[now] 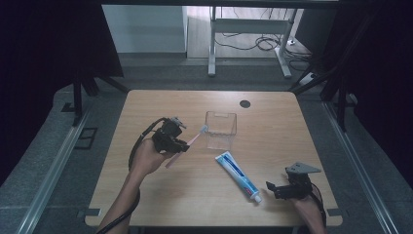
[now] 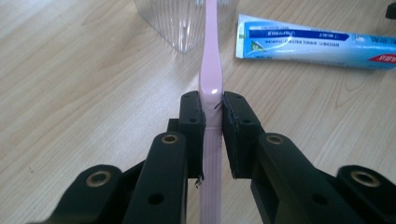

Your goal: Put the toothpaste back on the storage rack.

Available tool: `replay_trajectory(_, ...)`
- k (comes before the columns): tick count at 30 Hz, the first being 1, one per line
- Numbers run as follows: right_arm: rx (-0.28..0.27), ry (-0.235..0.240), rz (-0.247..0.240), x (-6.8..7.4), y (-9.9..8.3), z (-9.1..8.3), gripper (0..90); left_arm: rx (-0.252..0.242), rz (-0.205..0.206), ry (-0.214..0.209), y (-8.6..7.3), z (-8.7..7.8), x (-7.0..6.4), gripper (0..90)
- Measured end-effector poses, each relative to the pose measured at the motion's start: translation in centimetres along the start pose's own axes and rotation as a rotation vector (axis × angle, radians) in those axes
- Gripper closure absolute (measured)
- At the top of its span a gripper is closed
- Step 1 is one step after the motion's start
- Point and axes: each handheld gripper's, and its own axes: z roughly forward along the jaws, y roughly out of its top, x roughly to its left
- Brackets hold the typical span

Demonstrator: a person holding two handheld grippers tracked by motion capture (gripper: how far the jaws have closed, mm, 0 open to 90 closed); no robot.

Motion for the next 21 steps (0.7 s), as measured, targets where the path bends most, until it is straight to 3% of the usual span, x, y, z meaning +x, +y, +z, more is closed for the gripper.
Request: replay_trajectory(21, 0.000, -0.008, -0.005, 0.0, 0.0, 0.0, 0.7, -0.106, 0.000, 0.024, 2.0, -0.6, 0.0, 78.7)
